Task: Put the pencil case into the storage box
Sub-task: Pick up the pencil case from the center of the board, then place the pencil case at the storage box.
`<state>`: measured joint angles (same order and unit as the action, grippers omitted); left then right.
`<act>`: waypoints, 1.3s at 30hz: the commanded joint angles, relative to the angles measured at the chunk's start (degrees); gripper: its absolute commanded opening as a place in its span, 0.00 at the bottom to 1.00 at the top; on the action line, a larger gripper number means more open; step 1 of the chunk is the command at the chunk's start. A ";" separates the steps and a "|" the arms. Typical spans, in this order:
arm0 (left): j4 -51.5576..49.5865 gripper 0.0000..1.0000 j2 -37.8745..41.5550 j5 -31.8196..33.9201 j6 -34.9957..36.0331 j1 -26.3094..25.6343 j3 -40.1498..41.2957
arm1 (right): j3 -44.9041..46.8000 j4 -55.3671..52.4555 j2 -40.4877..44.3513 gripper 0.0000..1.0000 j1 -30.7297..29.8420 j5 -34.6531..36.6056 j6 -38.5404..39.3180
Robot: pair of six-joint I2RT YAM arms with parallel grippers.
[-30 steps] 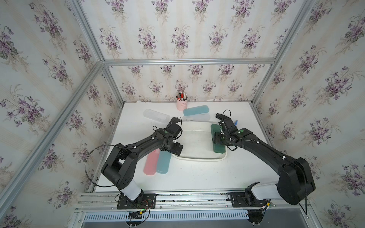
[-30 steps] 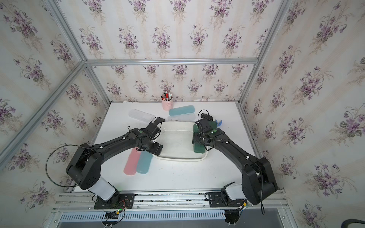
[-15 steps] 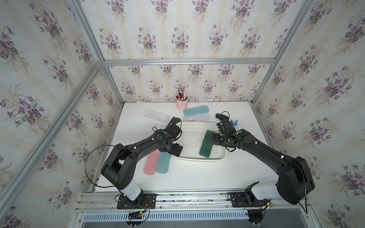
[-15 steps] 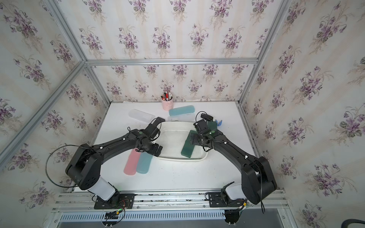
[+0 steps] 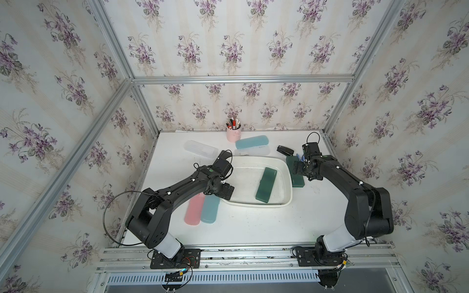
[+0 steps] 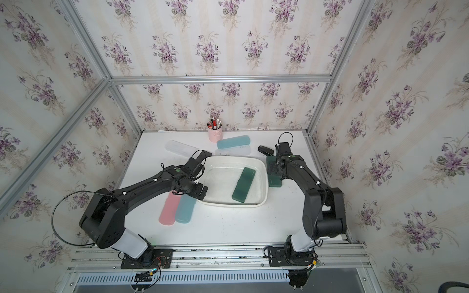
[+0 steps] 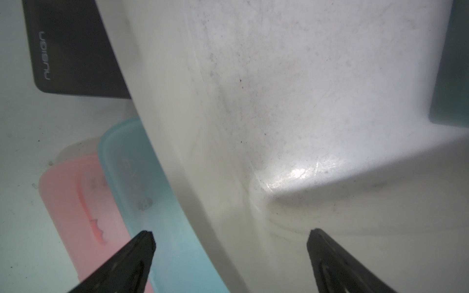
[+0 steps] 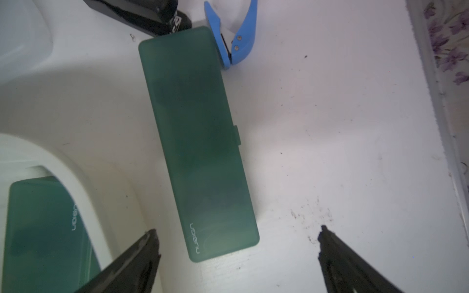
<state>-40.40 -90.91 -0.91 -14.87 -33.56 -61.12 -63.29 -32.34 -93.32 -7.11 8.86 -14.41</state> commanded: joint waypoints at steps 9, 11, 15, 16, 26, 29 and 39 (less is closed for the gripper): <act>-1.11 0.99 -1.40 1.61 0.89 0.08 -0.13 | -3.05 6.90 -11.57 1.00 0.41 -2.95 7.29; -1.21 0.99 -1.89 1.65 1.04 0.10 -0.46 | -3.35 7.82 -13.16 1.00 0.78 -3.42 7.51; -1.60 0.99 -2.26 1.78 1.25 0.08 -0.97 | -3.59 9.51 -15.35 0.96 1.63 -4.94 8.00; -1.67 0.99 -2.31 1.87 1.33 0.10 -1.09 | -3.63 9.58 -15.80 0.91 1.84 -5.14 8.00; -1.78 0.99 -1.95 1.87 1.33 0.09 -1.71 | -0.57 9.18 -11.56 0.68 2.81 -5.27 6.31; -1.70 0.99 -0.84 2.04 1.08 0.10 -1.66 | 1.06 7.73 -6.78 0.68 2.82 -4.67 4.45; -1.28 0.99 5.16 2.31 -0.21 0.08 -1.68 | 2.56 1.21 13.89 0.67 -0.51 -10.34 -2.89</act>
<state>-41.74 -86.74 0.89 -14.33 -33.45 -62.43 -60.14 -28.64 -82.28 -5.78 1.21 -13.91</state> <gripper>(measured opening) 0.990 0.743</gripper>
